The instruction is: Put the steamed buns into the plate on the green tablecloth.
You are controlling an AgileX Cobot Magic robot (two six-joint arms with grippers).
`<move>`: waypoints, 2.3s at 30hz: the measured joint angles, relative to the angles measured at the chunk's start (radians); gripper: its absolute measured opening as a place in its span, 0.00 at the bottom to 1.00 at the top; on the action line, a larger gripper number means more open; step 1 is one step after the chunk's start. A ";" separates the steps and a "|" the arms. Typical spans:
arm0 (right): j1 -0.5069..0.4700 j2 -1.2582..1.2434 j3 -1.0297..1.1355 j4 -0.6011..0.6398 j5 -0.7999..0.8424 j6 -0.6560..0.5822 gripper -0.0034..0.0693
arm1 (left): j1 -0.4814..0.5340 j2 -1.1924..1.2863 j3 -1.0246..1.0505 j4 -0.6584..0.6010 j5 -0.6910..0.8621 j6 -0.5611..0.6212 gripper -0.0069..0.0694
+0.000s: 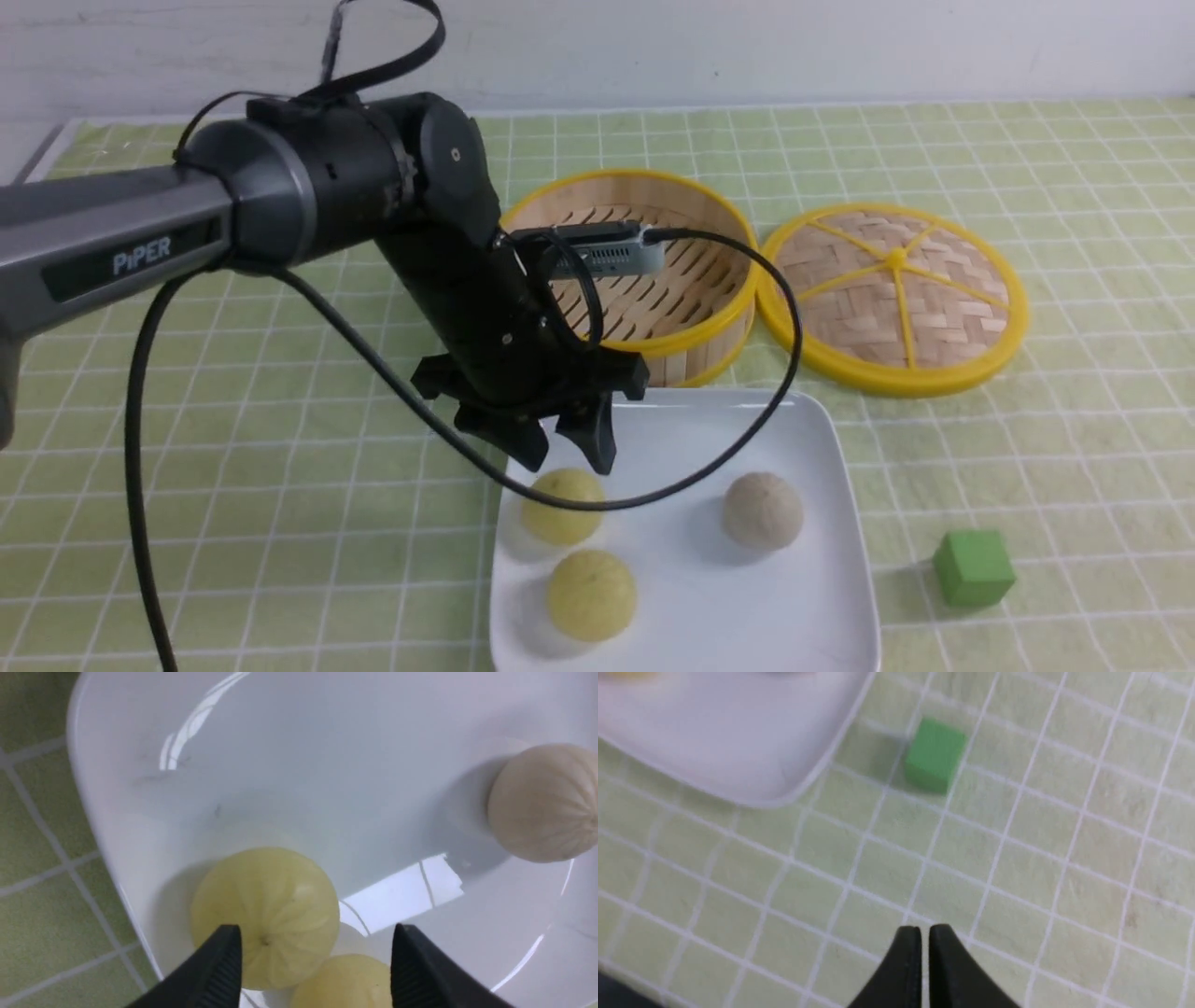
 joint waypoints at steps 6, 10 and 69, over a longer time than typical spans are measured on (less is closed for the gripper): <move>0.000 -0.276 0.238 0.154 -0.420 -0.120 0.10 | 0.000 0.000 -0.011 0.014 -0.004 0.000 0.54; 0.000 -0.291 0.302 0.250 -0.539 -0.260 0.03 | 0.000 0.000 -0.011 0.045 -0.004 0.000 0.37; -0.329 -0.560 0.729 -0.161 -0.725 -0.295 0.07 | 0.000 -0.967 0.115 0.481 0.230 -0.227 0.11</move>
